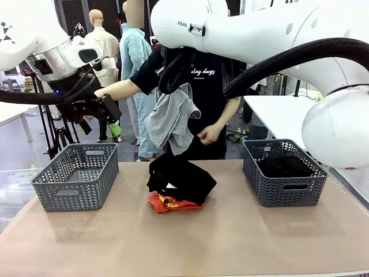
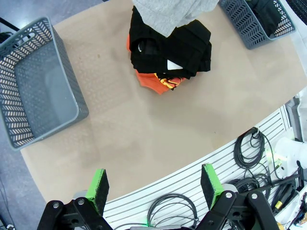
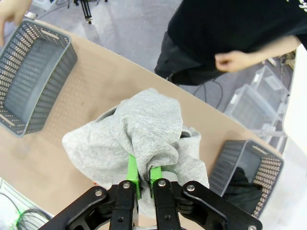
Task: Sort the tops and bottoms.
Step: Sort the clothes according to human instructions.
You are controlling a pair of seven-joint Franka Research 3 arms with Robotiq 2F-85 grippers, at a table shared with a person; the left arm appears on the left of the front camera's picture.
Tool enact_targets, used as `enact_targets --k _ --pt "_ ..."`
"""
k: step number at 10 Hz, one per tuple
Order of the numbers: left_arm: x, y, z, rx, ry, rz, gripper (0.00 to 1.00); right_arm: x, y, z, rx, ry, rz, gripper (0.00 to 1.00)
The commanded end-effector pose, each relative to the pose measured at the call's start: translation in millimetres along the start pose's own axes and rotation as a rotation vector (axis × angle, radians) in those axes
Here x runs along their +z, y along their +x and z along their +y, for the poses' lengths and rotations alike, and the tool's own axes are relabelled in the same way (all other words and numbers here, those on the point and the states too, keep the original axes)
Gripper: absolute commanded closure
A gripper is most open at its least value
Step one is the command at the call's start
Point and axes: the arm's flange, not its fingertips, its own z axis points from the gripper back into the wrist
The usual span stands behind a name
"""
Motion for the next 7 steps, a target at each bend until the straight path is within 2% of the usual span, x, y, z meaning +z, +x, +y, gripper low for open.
enact_targets --k 1,7 --pt "-0.2 -1.8 2.5 0.002 -0.006 0.002 0.00 0.8 1.6 0.8 0.005 0.007 -0.019 1.00" --pt "-0.2 -1.8 2.5 0.002 -0.006 0.002 0.00 0.8 1.6 0.8 0.005 0.007 -0.019 1.00"
